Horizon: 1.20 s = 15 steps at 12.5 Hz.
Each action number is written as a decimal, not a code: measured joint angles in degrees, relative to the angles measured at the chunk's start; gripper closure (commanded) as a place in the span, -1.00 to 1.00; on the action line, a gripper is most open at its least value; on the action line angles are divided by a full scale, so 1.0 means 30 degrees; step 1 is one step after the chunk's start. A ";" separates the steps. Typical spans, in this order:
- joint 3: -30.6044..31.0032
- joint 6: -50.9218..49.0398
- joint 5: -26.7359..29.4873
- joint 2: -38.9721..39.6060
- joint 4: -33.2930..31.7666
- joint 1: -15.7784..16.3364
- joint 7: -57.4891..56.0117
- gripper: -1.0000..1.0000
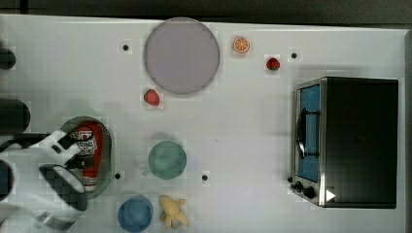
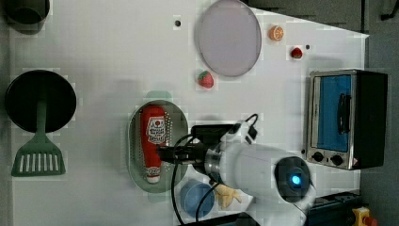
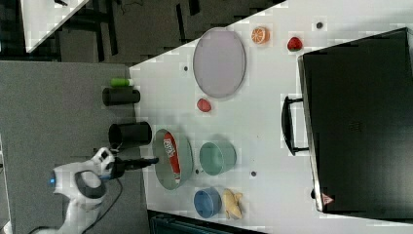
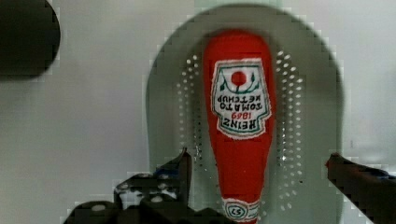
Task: Pick ketchup from strainer and place it on the table
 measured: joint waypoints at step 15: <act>-0.2910 0.3926 -0.5476 0.6994 0.1753 0.0754 0.3710 -0.16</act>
